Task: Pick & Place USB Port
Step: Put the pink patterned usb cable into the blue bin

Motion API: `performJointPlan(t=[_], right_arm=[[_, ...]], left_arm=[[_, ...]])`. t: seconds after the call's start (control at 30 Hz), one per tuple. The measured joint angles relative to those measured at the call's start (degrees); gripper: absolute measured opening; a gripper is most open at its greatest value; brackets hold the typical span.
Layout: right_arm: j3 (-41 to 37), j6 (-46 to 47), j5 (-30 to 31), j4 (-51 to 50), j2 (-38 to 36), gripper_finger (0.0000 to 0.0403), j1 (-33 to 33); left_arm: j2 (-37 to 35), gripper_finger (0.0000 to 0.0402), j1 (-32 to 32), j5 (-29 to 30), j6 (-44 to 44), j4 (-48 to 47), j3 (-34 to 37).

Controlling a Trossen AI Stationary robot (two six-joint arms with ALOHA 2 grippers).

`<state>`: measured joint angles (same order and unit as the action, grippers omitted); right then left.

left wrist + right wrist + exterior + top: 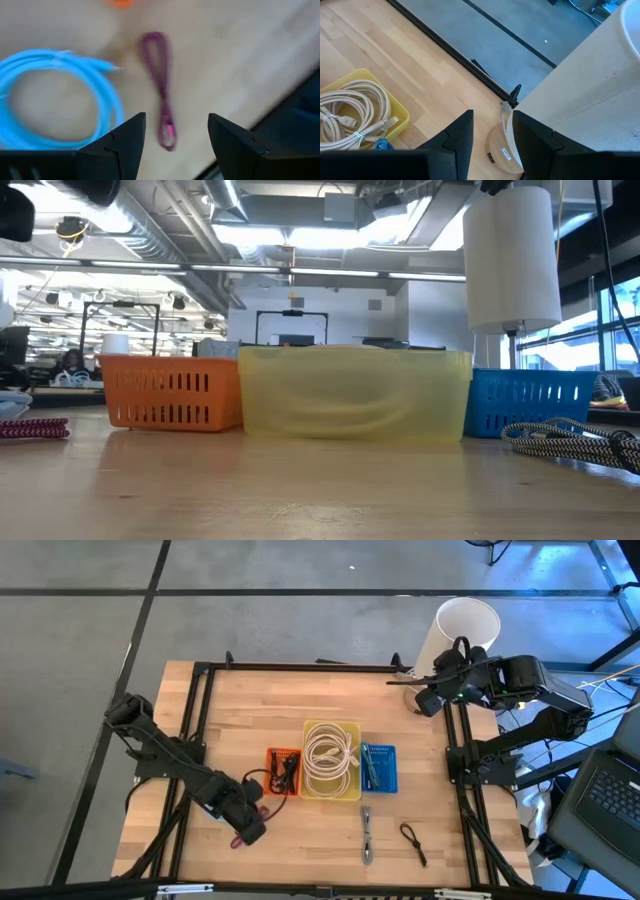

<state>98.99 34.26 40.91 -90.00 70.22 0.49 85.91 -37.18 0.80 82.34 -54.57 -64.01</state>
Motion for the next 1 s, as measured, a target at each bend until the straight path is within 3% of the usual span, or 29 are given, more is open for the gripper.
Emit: performJointPlan(t=[0.53, 1.0], right_arm=[[0.02, -1.54, 0.02, -0.02, 0.02, 0.0139, 0.0], [0.02, -1.73, 0.01, -0.02, 0.02, 0.014, 0.0]], left_arm=[[7.9, 0.0207, -0.73, -5.41, -6.24, 4.13, -0.02], [19.17, 0.0207, -0.97, -5.1, -5.61, 7.66, 0.0]])
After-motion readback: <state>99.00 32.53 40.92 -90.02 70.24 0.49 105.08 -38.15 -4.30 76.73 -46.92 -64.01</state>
